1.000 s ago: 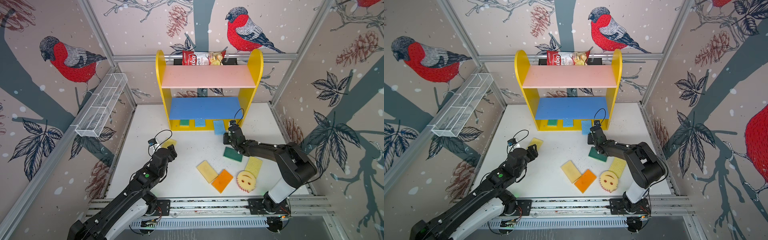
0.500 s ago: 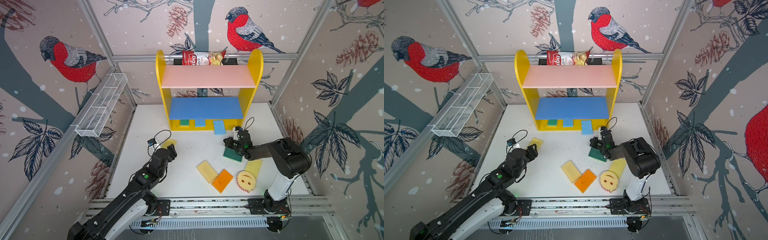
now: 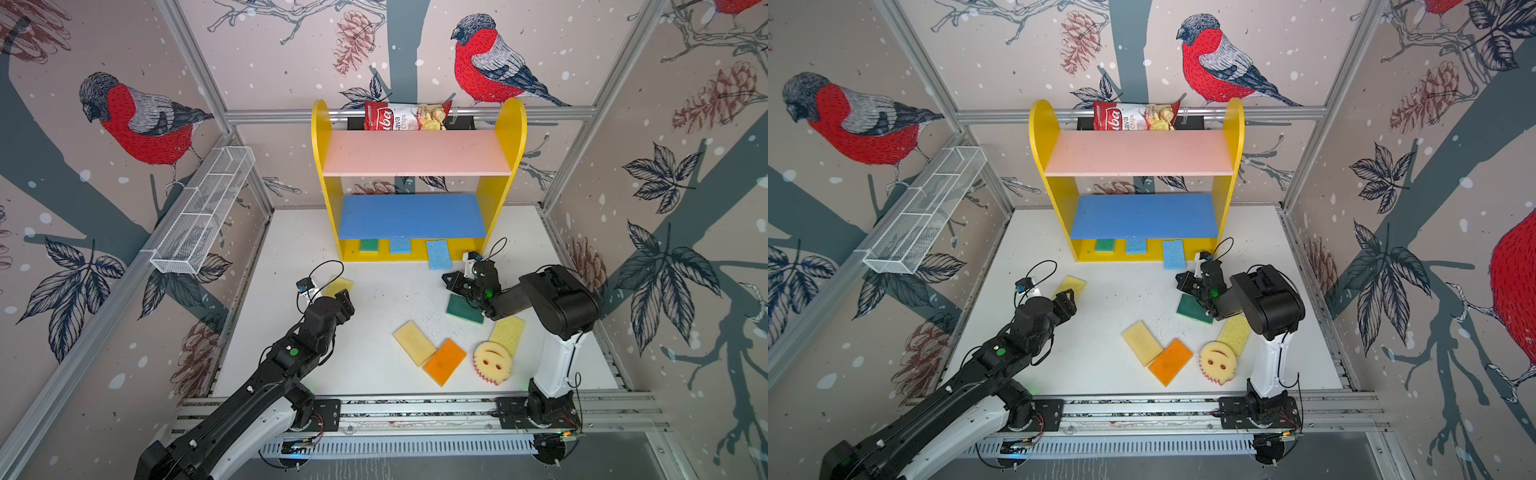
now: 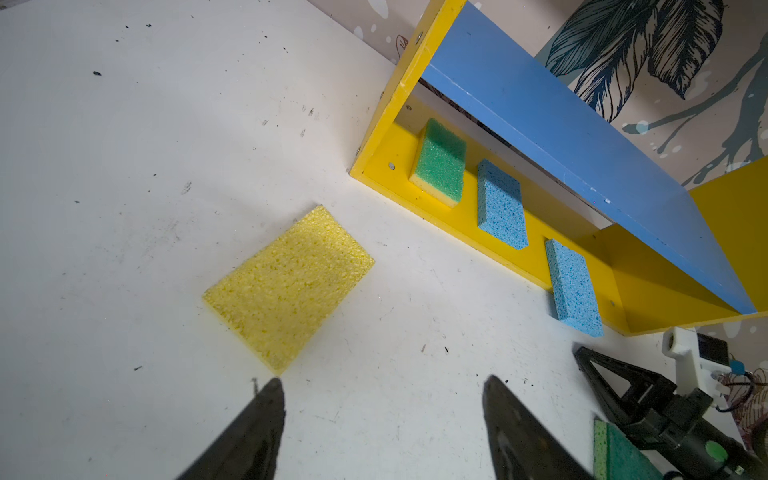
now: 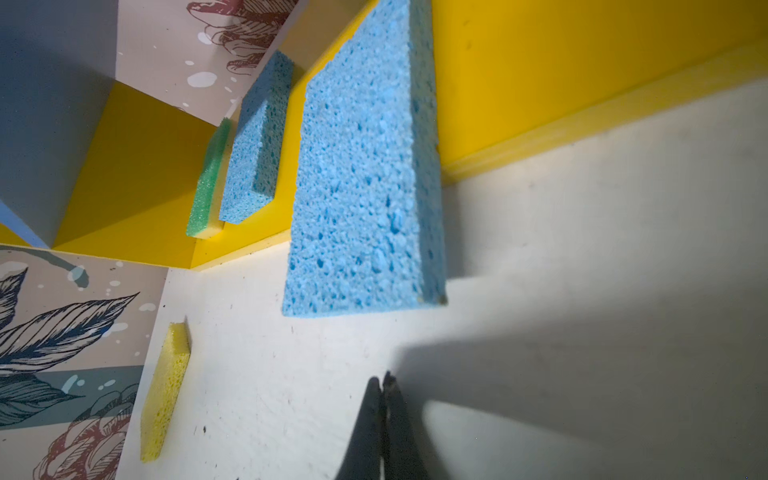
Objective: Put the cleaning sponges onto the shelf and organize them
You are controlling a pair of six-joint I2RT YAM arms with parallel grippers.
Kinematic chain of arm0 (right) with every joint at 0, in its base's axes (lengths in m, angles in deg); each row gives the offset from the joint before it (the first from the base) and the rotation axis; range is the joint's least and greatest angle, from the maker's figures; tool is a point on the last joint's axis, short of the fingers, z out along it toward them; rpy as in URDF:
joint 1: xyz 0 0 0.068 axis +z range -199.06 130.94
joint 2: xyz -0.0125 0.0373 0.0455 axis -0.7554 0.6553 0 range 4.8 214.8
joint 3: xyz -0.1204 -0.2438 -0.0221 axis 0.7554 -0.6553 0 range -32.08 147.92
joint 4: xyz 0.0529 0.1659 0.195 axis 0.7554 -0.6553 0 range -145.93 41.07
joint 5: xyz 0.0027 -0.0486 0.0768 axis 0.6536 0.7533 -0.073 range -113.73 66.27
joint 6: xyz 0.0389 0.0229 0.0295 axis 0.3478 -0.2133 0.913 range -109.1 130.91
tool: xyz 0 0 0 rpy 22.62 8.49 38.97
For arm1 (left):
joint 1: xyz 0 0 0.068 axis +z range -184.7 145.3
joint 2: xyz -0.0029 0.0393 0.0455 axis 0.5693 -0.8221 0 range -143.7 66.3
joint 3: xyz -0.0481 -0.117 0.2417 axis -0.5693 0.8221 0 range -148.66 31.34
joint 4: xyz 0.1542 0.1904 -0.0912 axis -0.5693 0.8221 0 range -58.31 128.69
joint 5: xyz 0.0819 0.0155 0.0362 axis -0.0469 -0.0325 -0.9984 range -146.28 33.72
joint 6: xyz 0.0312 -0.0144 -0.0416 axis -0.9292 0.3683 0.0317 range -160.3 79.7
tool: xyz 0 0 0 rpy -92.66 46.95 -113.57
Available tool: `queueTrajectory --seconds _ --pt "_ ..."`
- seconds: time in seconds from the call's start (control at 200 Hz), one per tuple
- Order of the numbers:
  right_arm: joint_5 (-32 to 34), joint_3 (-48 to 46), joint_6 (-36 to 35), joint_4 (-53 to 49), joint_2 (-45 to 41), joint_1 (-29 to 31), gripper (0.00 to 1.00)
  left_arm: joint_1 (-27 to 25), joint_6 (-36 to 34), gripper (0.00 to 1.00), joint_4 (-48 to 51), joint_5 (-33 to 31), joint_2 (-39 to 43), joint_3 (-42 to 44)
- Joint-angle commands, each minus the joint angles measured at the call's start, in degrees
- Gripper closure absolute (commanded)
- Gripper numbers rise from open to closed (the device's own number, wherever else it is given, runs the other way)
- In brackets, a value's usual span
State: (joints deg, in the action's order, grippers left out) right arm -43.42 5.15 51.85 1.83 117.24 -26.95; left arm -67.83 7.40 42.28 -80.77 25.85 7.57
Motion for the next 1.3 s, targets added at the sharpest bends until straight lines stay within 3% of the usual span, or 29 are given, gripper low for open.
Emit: queueTrajectory --seconds 0.0,0.68,1.291 --pt "0.33 0.29 3.11 4.49 2.14 -0.03 1.0 0.12 0.0 0.26 -0.92 0.33 0.18 0.55" --pt "3.75 4.15 6.11 8.56 10.95 0.23 0.99 0.09 -0.15 0.26 -1.62 0.32 -1.56 0.39" --pt "9.81 8.8 2.54 -0.48 9.07 3.1 1.0 0.08 -0.15 0.26 -2.25 0.85 -2.53 0.27"
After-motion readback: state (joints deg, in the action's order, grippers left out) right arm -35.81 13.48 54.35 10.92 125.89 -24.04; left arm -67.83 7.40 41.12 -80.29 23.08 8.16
